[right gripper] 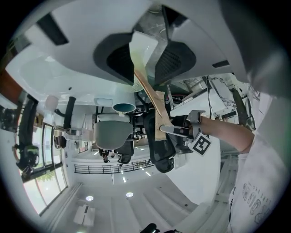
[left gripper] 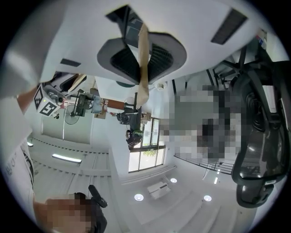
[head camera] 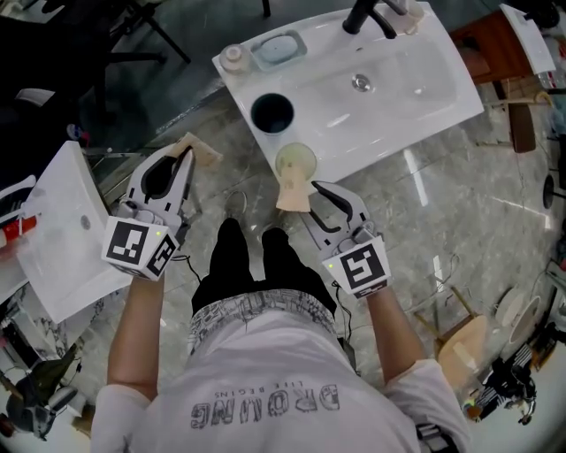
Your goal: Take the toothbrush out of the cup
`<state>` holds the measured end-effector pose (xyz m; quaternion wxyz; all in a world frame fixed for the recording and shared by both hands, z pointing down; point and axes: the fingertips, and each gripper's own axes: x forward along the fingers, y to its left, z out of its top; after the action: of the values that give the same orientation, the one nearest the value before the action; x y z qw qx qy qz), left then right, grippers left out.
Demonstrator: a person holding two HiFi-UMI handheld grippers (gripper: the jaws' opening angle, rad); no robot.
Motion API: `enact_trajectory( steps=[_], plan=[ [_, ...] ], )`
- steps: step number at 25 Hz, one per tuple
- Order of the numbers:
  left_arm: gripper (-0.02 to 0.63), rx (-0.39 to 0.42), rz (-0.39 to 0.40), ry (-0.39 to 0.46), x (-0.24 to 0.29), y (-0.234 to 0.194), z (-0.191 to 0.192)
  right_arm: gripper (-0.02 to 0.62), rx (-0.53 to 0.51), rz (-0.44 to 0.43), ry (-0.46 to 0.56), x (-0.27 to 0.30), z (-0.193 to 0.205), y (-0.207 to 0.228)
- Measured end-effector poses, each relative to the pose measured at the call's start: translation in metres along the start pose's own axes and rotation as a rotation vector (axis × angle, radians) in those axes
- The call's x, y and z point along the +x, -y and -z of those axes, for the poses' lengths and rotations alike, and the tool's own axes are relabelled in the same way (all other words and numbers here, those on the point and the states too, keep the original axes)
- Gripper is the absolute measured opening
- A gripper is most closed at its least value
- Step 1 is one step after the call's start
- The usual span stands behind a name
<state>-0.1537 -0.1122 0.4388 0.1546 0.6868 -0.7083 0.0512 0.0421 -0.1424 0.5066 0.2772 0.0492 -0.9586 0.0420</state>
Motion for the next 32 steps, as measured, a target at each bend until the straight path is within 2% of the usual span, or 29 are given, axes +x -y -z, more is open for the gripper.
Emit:
enact_trajectory(
  steps=[6,21,32],
  plan=[
    [0.067,-0.009,-0.019,-0.005,-0.004,-0.006,0.003,0.153,-0.010,-0.006,0.030,0.007,-0.004,0.002],
    [0.067,-0.025,-0.039,-0.006,-0.011,-0.015,0.005,0.149,-0.098,-0.041,0.030,0.027,-0.015,-0.006],
    [0.067,-0.040,-0.026,-0.007,-0.006,-0.018,0.006,0.097,-0.075,-0.029,0.053,0.033,-0.022,0.000]
  ],
)
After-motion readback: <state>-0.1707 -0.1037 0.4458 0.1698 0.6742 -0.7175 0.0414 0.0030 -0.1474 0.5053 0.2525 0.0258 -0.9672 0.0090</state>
